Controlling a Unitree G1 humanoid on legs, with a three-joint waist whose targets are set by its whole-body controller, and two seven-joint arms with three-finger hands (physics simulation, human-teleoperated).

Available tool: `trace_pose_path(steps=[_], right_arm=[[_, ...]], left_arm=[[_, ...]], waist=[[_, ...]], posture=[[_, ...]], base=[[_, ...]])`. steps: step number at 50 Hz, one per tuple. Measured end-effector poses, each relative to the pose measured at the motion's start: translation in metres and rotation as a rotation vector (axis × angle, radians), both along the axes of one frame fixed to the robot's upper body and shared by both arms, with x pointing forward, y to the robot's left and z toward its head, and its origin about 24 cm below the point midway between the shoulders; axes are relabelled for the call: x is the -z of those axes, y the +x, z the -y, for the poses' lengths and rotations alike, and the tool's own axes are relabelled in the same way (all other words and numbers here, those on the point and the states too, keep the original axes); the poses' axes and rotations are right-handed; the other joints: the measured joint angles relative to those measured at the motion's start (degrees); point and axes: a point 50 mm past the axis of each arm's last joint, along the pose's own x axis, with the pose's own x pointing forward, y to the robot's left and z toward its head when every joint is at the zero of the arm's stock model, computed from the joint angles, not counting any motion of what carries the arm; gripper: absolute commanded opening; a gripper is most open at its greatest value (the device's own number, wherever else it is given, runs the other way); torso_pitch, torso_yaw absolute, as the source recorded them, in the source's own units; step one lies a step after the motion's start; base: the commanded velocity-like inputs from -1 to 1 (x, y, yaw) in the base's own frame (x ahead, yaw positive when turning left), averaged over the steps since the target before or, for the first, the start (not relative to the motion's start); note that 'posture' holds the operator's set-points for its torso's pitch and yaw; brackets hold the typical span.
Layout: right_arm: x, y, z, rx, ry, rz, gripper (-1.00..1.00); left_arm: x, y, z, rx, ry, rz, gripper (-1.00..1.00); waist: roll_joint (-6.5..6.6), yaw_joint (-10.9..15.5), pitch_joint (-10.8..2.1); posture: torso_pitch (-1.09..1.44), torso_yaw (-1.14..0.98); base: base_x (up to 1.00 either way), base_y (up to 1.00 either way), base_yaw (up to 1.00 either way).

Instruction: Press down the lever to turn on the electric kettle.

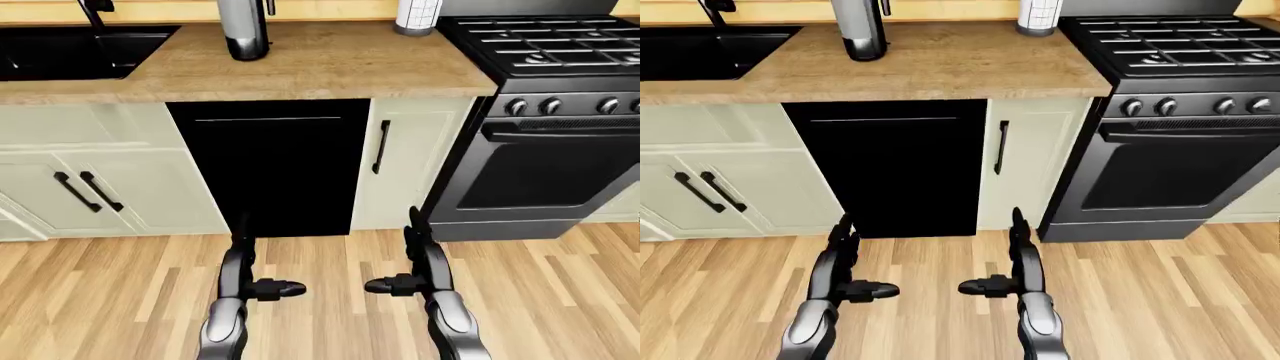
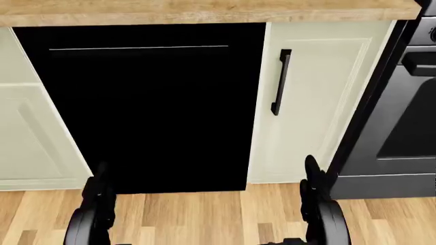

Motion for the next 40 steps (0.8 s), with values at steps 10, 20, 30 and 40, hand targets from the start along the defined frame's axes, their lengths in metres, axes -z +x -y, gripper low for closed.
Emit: trace_pose_path(steps=[10, 20, 30, 40], right_arm=[[-0.028, 0.002, 0.0, 0.016, -0.089, 0.142, 1.0], [-0.047, 0.003, -0.002, 0.018, -0.159, 0.187, 1.0], [-0.083, 0.001, 0.001, 0.034, -0.219, 0.279, 1.0], [-0.141, -0.001, -0.004, 0.033, -0.327, 0.42, 1.0]], left_arm=[[-0.01, 0.002, -0.001, 0.017, 0.037, 0.037, 1.0], [-0.046, 0.004, -0.002, 0.002, 0.009, 0.135, 1.0], [-0.078, 0.006, -0.006, -0.011, -0.015, 0.181, 1.0], [-0.113, 0.0, -0.007, -0.015, -0.061, 0.269, 1.0]], waist=[[-0.31, 0.5, -3.05], [-0.2, 0.5, -3.99], [-0.2, 0.4, -4.1], [-0.17, 0.4, -3.8]], posture=[[0.0, 0.0], [0.0, 0.0], [0.0, 0.0], [0.0, 0.0]], base=[[0.0, 0.0, 0.0], [0.0, 0.0, 0.0], [0.0, 0.0, 0.0], [0.0, 0.0, 0.0]])
